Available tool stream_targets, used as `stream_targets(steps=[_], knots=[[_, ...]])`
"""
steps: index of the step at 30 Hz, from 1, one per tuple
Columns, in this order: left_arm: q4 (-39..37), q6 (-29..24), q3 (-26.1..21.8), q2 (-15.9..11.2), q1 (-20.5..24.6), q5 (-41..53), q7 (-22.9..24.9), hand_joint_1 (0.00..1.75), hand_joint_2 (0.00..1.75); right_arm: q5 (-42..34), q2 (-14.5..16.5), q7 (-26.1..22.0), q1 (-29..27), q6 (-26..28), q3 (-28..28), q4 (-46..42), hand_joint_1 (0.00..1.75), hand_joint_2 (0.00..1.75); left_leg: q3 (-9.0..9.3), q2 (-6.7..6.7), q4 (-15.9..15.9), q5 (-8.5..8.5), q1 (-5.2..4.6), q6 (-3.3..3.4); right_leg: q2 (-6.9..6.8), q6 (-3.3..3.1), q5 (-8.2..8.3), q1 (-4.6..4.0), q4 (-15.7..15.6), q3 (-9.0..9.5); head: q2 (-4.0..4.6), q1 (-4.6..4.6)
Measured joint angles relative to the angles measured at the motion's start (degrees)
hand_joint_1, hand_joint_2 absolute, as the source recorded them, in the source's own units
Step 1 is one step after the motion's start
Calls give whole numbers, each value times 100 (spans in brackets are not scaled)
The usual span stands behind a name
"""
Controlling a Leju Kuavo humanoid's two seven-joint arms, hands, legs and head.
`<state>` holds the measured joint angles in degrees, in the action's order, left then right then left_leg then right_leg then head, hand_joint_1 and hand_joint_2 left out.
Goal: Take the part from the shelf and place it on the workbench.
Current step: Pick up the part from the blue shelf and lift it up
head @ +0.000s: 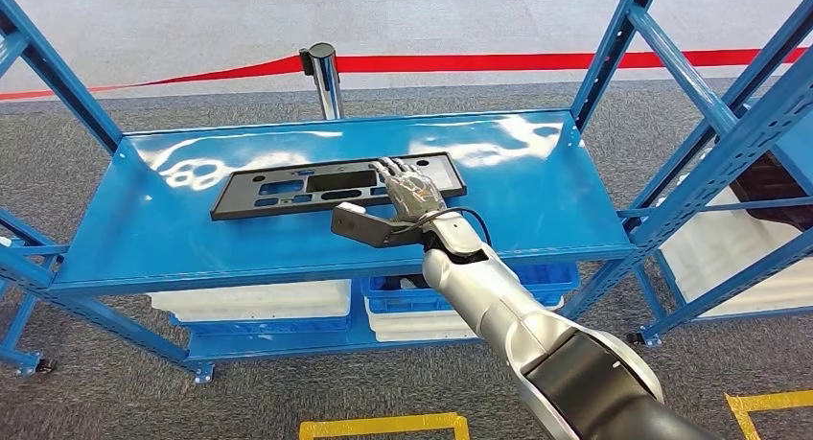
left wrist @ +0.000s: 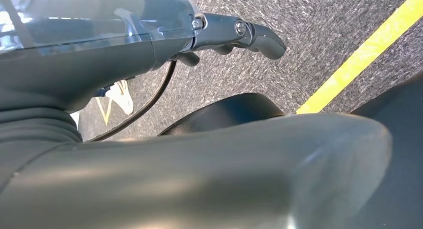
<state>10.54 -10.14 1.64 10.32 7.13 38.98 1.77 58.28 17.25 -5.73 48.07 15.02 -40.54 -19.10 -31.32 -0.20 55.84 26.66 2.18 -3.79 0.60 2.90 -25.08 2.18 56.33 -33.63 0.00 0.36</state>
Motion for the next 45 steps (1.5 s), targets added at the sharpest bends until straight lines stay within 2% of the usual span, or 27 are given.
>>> stream_targets(steps=[32, 35, 37, 39, 40, 41, 43, 44, 45], knots=[[0, 109, -7, 0, 2, 51, -10, 0, 0, 1, 37, -13, -9, -125, -26, 0, 0, 0, -3, 0, 7, 2, -1, 3, -1, 1, 1, 1, 0, -2, 0, -1], [0, 108, -8, 0, 2, 68, -5, 0, 0, -5, 39, -22, -13, -123, -26, 0, 0, 0, -22, 2, 53, 26, -19, 50, -5, 25, 16, 37, -20, 1, 0, -8], [1, 106, -9, 0, 2, 76, -4, 0, 0, -9, 48, -33, -12, -121, -26, 0, 0, 0, -32, 8, 61, 31, -39, 110, -8, 63, 33, 56, -46, 11, 0, -24], [2, 103, -9, 3, 2, 81, -4, 0, 0, -13, 55, -45, -8, -114, -27, -1, 0, 0, 14, 27, -33, -19, -12, 170, -13, 87, 0, 38, -25, -6, 0, -20], [2, 101, -9, 5, 3, 82, -3, 0, 0, -15, 57, -49, -4, -111, -27, -1, 0, 0, 42, 38, -84, -47, 1, 201, -16, 85, -82, 24, 101, -64, 0, -9], [2, 99, -10, 7, 3, 84, -2, 0, 0, -16, 54, -52, -8, -109, -28, -1, 0, 0, 65, 47, -120, -66, 15, 223, -19, 77, -225, 12, 369, -193, 0, 16], [2, 98, -13, 11, -1, 87, 1, 0, 0, -17, 38, -54, -35, -108, -28, -1, 0, 0, 73, 51, -126, -66, 6, 239, -21, 73, -560, 0, 1168, -580, 0, 67], [1, 97, -13, 12, -6, 88, 2, 0, 0, -18, 27, -54, -59, -108, -28, 0, 0, 0, 74, 50, -122, -59, 6, 239, -21, 81, -652, 1, 1496, -756, 0, 94], [1, 97, -14, 13, -12, 89, 3, 0, 0, -18, 16, -54, -78, -108, -28, 0, 0, 0, 76, 48, -114, -48, 12, 231, -22, 88, -633, 5, 1622, -844, 0, 115]])
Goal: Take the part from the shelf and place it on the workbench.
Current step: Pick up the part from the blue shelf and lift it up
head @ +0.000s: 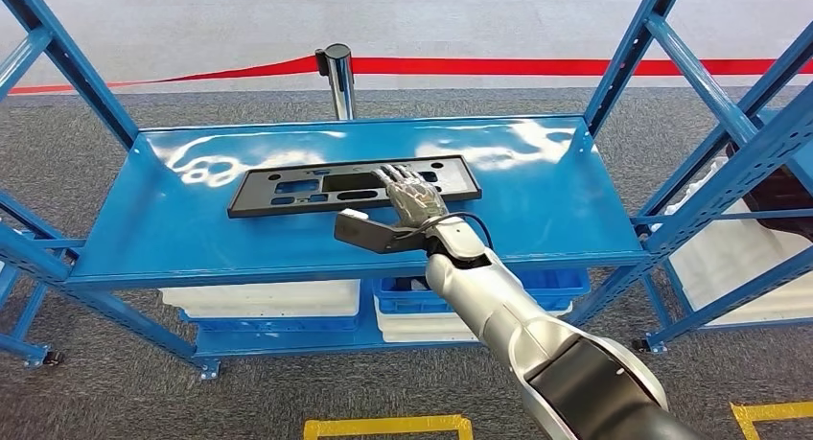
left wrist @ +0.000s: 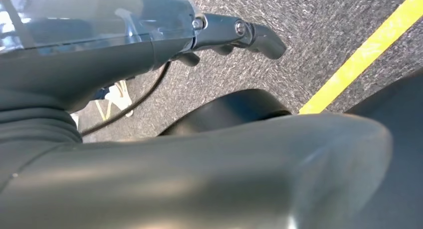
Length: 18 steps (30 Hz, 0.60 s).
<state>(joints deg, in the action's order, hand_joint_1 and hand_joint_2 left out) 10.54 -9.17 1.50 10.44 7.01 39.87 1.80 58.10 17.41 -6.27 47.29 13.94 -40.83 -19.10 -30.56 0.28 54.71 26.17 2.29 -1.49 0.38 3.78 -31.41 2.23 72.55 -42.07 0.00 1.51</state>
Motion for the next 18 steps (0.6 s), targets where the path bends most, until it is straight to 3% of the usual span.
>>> stream_targets(steps=[1, 3, 4, 6, 8, 12, 18], knots=[[0, 0, -2, 0, -5, 1, 1, 0, 0, -2, -8, 0, -12, 0, 0, 0, 0, 0, 5, -2, 14, 17, 11, -16, -1, 5, 125, 7, -99, 20, 0, 21], [1, -2, -7, 1, -6, 5, 2, 0, 0, -10, -13, -1, -14, 0, 0, 0, 0, 0, 32, -7, 55, 75, 49, -84, -6, 20, 529, 25, -837, 341, 0, 51], [1, -5, -11, 0, -3, 8, 1, 0, 0, -15, -13, -2, -8, 0, 0, 0, 0, 0, 37, -9, 79, 107, 53, -129, -5, 22, 653, 16, -1189, 526, 0, 62], [1, -16, -23, -2, 1, 15, -2, 0, 0, -25, -15, -5, -7, 2, 0, 0, 0, 0, 31, -12, 104, 144, 51, -202, 3, -17, 689, 2, -1530, 718, 0, 62], [-1, -30, -37, -2, -5, 21, -10, 0, 0, -35, -19, -8, -18, 7, 0, 0, 0, 0, 30, -14, 101, 130, 48, -210, 17, -64, 667, 2, -1551, 736, 0, 20], [-1, -47, -54, -2, -5, 24, -16, 0, 0, -44, -19, -21, -23, 31, 0, 0, 0, 0, 59, -11, 47, 84, 48, -203, 32, -94, 651, -6, -1552, 737, 0, -106], [-1, -56, -69, -2, -9, 27, -22, 0, 0, -58, -19, -47, -25, 44, 0, 0, 0, 0, 68, -5, 2, 101, 38, -282, 16, -113, 648, -30, -1548, 741, 0, -127]])
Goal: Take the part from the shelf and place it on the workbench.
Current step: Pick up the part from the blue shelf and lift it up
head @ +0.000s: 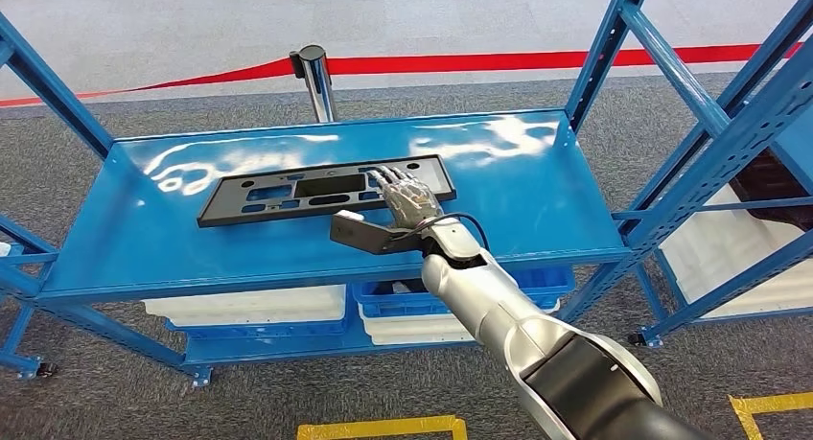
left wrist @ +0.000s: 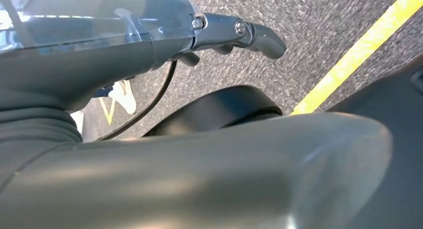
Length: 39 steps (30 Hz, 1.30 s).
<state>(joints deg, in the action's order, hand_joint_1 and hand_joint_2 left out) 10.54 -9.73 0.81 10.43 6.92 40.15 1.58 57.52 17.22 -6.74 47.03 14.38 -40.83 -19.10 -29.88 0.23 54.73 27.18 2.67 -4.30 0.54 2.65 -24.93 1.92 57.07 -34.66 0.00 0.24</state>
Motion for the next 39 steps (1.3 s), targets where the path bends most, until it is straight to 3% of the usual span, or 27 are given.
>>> stream_targets(steps=[39], knots=[[0, 16, -16, 0, -2, 22, 21, 0, 0, -33, 9, -34, -4, 0, -2, 0, 0, 0, -34, -3, 71, 7, -41, 17, -3, 18, 57, 37, -77, 49, 0, 0]])
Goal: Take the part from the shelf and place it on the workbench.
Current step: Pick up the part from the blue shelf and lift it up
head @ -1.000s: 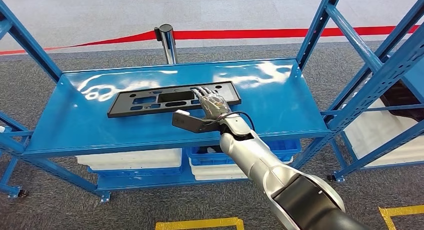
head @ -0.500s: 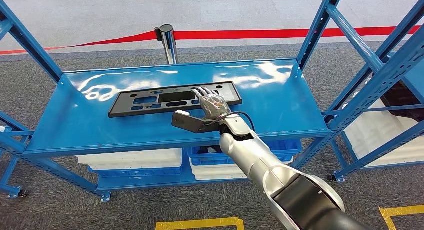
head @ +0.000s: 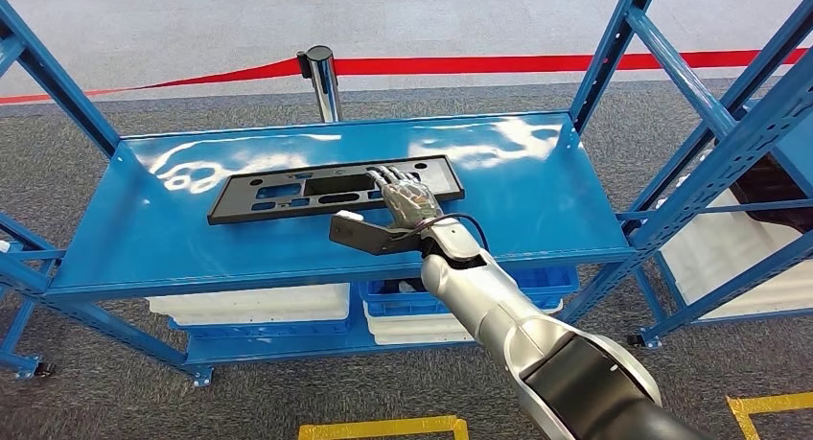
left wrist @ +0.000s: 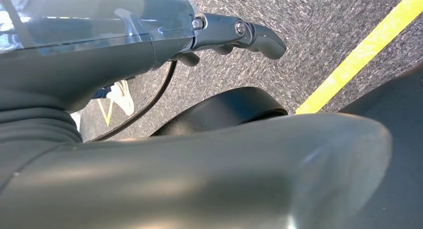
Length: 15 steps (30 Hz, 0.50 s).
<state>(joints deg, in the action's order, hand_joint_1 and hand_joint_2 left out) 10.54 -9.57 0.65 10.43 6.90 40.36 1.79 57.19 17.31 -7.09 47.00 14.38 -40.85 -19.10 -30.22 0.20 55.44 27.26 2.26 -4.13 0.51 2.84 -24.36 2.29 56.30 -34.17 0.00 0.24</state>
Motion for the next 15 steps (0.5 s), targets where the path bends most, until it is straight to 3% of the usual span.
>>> stream_targets(steps=[11, 14, 15], knots=[[0, 0, -2, -2, -1, 19, -4, 0, 0, -10, 2, -15, -1, 0, 0, 0, 0, 0, -5, 0, 14, 8, -5, 11, -3, 13, 12, 25, -21, 5, 0, 0], [2, 0, -2, -8, -1, 27, -7, 0, 0, -10, 28, -17, 1, 5, 2, -13, 0, 0, 89, 23, -165, -76, 1, 149, -13, 89, 43, 53, -121, 44, 0, -11], [3, 0, -2, -7, -1, 28, -9, 0, 0, -9, 36, -20, 11, 9, 2, -19, 0, 0, 152, 39, -283, -133, 14, 194, -15, 94, -20, 28, -43, 12, 0, -3]])
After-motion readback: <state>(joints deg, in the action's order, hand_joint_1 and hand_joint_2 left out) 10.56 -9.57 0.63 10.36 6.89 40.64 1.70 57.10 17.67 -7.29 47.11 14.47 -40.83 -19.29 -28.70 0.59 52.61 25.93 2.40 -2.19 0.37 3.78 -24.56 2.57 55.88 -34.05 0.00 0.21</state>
